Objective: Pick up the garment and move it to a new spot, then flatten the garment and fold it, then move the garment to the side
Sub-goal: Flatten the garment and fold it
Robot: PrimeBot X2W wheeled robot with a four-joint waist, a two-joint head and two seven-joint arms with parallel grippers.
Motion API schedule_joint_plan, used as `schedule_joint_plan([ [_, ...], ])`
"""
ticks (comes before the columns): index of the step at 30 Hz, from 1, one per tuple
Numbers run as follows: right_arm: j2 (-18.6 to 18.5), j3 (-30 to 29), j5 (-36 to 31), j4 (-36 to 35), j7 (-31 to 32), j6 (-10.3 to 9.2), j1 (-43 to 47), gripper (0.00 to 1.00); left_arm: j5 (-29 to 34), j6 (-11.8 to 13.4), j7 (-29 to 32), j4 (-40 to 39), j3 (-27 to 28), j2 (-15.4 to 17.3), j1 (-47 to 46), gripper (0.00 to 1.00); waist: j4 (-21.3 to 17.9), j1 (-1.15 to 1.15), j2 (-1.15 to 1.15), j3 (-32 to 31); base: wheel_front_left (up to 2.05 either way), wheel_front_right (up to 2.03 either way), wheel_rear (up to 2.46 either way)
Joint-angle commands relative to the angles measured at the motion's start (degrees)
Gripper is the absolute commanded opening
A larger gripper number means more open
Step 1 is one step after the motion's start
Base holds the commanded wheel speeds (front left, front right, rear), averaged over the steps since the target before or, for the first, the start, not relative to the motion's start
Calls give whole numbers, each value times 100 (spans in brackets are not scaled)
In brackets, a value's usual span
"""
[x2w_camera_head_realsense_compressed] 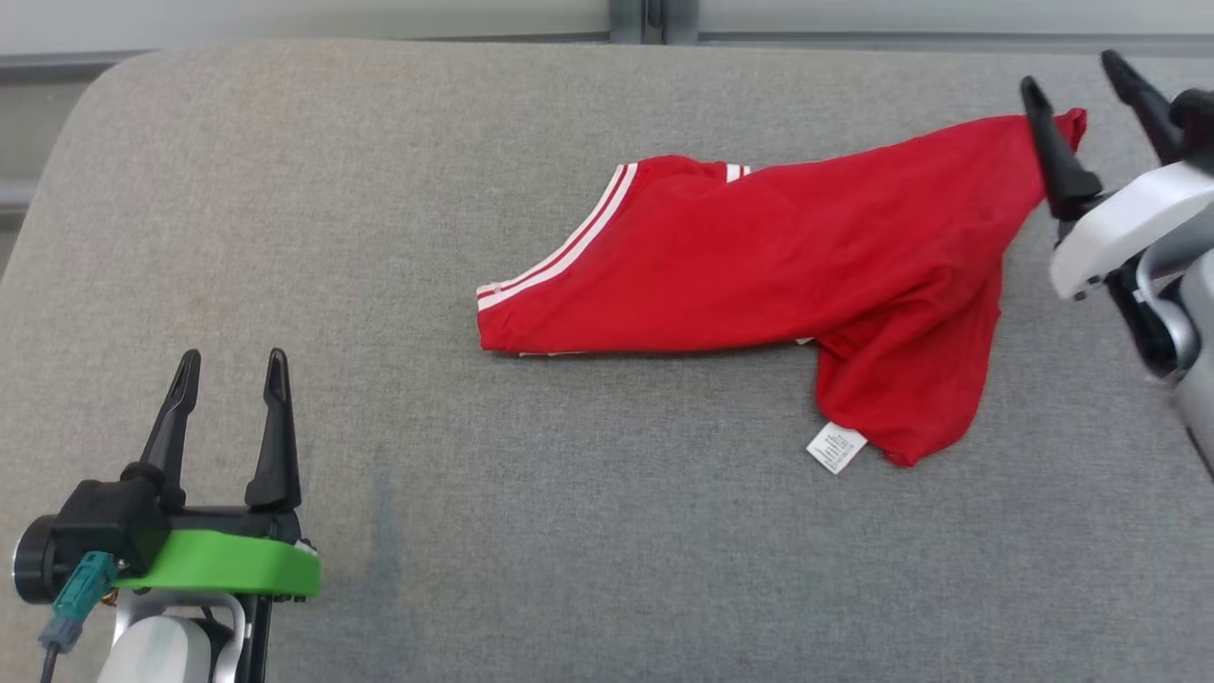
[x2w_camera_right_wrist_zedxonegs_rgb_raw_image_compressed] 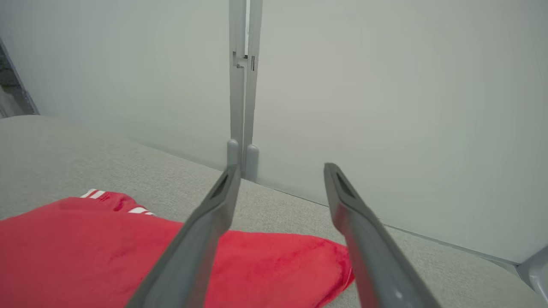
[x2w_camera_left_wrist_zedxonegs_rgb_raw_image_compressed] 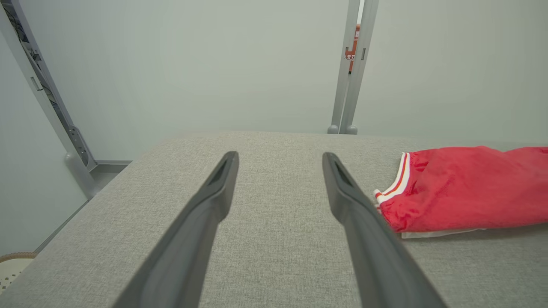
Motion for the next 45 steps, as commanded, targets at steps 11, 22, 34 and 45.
schedule_joint_plan([
  [11, 1056, -1554, -979, -2310, -71, -9, 2350, 100, -44, 27, -8, -75, 19, -107, 373, 100, -795, 0, 0, -832, 0, 0, 0],
  [22, 1945, -1809, -1559, -2575, -73, -9, 3849, 100, 41, -51, -8, -162, 219, -227, 450, 100, -859, 0, 0, -792, 0, 0, 0],
  [34, 1909, -813, -1158, -835, 1108, -9, 3004, 100, 118, -149, -9, -56, 231, -327, 328, 100, -580, 0, 0, -730, 0, 0, 0],
  [45, 1952, -689, -1380, 88, 1564, -10, 2506, 0, 147, -214, -8, 14, 306, -404, 307, 100, -447, 0, 0, -710, 0, 0, 0],
])
